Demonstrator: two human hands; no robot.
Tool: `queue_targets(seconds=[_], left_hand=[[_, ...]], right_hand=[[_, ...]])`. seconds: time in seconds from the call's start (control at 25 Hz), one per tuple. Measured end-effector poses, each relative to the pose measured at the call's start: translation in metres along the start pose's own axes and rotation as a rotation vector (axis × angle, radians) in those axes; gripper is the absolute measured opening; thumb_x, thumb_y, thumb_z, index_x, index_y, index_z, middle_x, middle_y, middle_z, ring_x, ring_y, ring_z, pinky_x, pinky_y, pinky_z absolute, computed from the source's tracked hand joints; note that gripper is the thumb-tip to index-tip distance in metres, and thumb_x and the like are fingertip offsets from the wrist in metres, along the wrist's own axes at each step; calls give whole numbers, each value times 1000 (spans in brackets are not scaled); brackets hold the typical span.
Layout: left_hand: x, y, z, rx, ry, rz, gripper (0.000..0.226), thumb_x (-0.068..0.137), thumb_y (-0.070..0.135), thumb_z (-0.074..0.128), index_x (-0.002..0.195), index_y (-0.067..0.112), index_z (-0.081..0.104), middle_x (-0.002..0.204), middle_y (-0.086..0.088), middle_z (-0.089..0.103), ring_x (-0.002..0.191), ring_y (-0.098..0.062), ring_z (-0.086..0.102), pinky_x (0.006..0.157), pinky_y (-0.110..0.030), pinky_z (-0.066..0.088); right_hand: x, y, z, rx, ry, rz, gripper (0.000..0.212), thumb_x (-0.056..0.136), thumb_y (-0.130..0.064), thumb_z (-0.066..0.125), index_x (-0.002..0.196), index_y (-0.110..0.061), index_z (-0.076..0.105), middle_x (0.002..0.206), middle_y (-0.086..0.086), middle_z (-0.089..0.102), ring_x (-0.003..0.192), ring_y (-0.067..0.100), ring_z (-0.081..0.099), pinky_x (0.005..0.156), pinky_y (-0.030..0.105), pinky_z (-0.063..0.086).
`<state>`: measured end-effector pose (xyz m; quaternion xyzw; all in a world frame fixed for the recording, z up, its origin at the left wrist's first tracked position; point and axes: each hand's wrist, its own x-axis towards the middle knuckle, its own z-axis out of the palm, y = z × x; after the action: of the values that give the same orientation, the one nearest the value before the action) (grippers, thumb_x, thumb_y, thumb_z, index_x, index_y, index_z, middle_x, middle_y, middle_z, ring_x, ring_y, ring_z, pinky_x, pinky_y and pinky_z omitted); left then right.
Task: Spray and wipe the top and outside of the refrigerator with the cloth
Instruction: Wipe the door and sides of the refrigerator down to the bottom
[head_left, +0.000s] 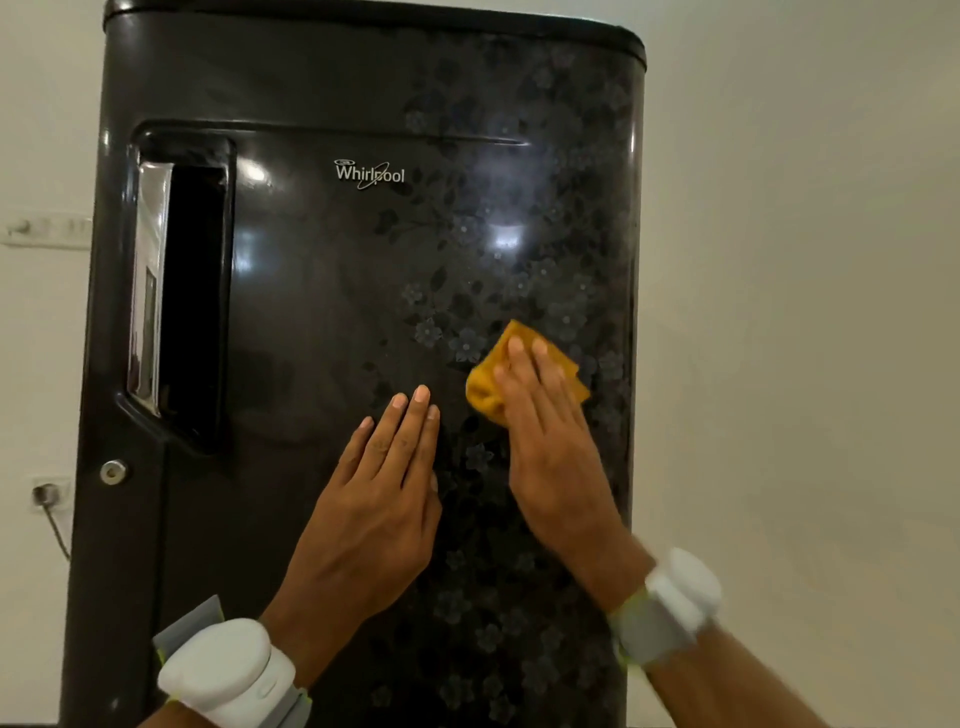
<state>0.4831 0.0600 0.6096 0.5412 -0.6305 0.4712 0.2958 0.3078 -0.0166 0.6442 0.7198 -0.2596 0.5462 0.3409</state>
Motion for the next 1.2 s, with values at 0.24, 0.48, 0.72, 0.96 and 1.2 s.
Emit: queue_targets(seconds=[0.24, 0.48, 0.72, 0.96, 1.2], left_hand=[[-2, -4, 1, 13, -9, 30, 58, 103, 31, 28, 153, 3, 23, 162, -16, 15, 152, -27, 14, 119, -47, 29], [0, -4, 2, 5, -11, 12, 58, 102, 31, 27, 153, 4, 23, 162, -16, 16, 152, -26, 13, 120, -46, 23], [-3, -9, -3, -45, -46, 15, 60, 103, 36, 26, 155, 9, 16, 164, -10, 10, 153, -21, 5, 122, -41, 14], [-10, -36, -13, -153, -50, 49, 59, 104, 34, 22, 157, 12, 5, 166, -3, -1, 152, -13, -7, 124, -36, 7], [-31, -67, -21, -123, -9, -86, 59, 104, 33, 29, 156, 8, 14, 165, -8, 8, 153, -17, 0, 124, -36, 9]], right_hand=[[27, 15, -10, 140, 243, 383, 50, 103, -10, 42, 151, 1, 29, 158, 16, 29, 149, 31, 23, 116, 52, 30], [-45, 7, -19, -103, -169, -185, 64, 91, 6, 40, 153, -8, 29, 162, 10, 20, 152, 27, 14, 119, 48, 26], [68, -4, -2, 15, 49, 166, 60, 94, 0, 40, 153, -3, 27, 162, 15, 17, 152, 31, 10, 123, 48, 14], [-22, 13, -24, -155, -148, -72, 63, 91, 2, 38, 153, -4, 27, 162, 15, 16, 151, 31, 13, 116, 53, 28], [53, -52, 17, -32, -52, 3, 65, 89, 3, 39, 153, -6, 29, 162, 12, 19, 151, 32, 12, 121, 49, 19]])
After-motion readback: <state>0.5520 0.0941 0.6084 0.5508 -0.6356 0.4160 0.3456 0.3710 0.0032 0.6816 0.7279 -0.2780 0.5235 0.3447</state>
